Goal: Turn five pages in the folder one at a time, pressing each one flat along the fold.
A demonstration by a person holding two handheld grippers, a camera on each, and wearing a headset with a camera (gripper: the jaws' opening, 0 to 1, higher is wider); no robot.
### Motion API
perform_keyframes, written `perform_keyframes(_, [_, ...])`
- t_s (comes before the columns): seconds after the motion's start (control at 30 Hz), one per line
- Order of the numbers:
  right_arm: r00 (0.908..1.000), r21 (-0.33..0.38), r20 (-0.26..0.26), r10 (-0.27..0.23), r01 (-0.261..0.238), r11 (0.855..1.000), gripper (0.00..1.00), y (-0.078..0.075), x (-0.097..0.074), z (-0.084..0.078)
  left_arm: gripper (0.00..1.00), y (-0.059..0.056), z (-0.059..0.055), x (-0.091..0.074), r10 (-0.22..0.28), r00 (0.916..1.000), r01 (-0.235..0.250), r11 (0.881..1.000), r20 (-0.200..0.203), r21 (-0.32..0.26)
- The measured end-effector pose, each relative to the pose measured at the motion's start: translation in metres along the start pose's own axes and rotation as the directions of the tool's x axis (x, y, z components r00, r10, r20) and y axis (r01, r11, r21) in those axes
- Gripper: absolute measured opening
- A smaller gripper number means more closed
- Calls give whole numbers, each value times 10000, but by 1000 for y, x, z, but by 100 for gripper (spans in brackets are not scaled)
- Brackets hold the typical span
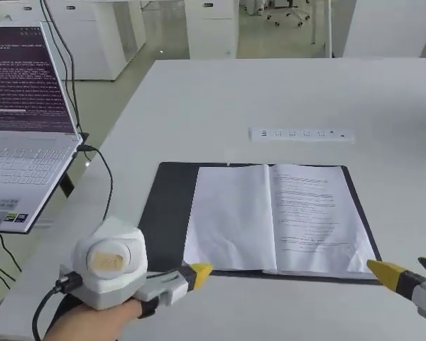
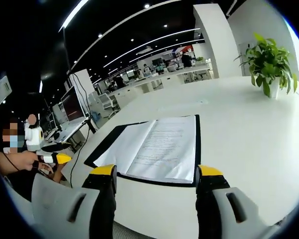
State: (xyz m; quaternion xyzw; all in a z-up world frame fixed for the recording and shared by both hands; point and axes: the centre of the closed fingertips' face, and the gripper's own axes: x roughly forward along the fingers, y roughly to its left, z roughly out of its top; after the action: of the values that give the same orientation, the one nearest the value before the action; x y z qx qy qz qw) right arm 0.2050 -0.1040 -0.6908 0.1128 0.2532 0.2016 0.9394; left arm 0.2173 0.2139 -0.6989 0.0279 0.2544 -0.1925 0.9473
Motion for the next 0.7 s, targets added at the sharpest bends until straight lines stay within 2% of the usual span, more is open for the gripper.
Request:
perform_keyframes(0.07, [9999, -216, 15, -149, 149, 9997, 69, -3, -2, 0, 86, -1, 1, -2, 13, 10000, -14, 10000, 23, 36])
perform_keyframes(0.2, [9995, -69, 241, -202, 203, 9998, 74, -4, -6, 8, 86, -2, 3, -5, -15, 10000, 15, 9998, 38, 177])
perform_keyframes(0.43, [9958, 218, 823, -411, 395, 9990, 81, -8, -8, 26, 87, -5, 18, -4, -30, 9996, 26, 9999, 288, 170])
perform_keyframes(0.53, [9969, 221, 691, -379, 365, 9991, 81, -6, -6, 22, 86, -7, 16, -3, -19, 9997, 15, 9999, 253, 138])
perform_keyframes(0.7, [9997, -147, 161, -195, 197, 9997, 80, -3, -1, 1, 85, -13, 7, 0, -98, 9999, 97, 9996, 22, 254])
